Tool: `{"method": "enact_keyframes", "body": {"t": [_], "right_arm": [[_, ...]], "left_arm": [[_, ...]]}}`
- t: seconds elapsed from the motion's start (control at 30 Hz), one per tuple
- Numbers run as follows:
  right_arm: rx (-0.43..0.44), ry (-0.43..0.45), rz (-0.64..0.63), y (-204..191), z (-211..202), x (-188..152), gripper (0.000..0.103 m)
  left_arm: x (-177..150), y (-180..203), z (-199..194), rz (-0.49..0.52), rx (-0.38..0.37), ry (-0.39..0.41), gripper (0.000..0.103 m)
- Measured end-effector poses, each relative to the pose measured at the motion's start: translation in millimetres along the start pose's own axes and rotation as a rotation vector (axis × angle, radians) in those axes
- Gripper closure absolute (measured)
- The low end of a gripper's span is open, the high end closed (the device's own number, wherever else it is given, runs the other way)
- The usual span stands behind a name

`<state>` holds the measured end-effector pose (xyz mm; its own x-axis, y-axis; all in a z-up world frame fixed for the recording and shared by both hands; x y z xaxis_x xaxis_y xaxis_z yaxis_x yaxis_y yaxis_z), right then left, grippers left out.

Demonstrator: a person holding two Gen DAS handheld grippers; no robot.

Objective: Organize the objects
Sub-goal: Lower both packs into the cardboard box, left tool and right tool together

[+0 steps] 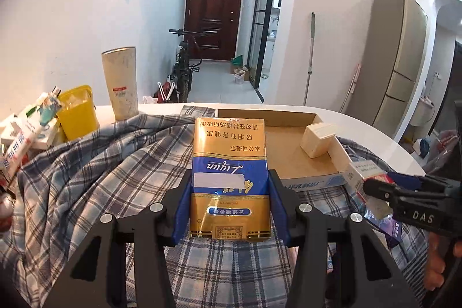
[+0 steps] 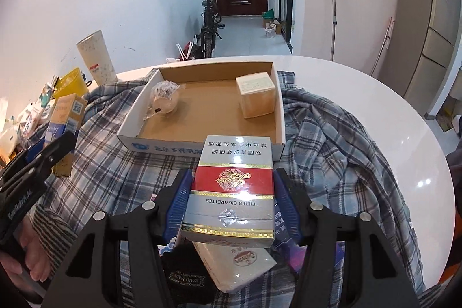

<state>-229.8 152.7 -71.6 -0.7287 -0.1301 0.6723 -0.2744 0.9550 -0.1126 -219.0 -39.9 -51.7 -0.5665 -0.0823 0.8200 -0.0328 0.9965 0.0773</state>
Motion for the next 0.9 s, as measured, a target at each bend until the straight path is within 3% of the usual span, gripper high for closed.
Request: {"method": "enact_keyframes", "body": {"t": [0.3, 0.53, 0.73, 0.9], "right_arm": [[0.03, 0.046, 0.024, 6, -15, 25, 0.046], [0.047, 0.056, 0.049, 8, -5, 66, 0.046], [0.073, -0.073, 0.098, 20, 36, 68, 0.046], [0.036, -0.156, 0.08, 25, 72, 60, 0.046]], "left_arm": [[14, 20, -10, 0.04, -0.045, -0.073, 0.052], [58, 43, 0, 0.009, -0.093, -0.098, 0.052], [90, 67, 24, 0.018, -0.113, -0.109, 0.052], [85, 81, 71, 0.027, -0.082, -0.169, 0.052]]}}
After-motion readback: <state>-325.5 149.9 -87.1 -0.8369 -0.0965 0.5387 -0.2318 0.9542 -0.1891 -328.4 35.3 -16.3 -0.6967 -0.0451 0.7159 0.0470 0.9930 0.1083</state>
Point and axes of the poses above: each gripper's, at about its wrist camera, not at the fingertips, and z roughly the way its jaws point, y to its right, x to its top, the point moved 9 cm from there along z, roughly the way its jaws point, and after that the axes turned 3 degrees about x, right-handed, at the moved point
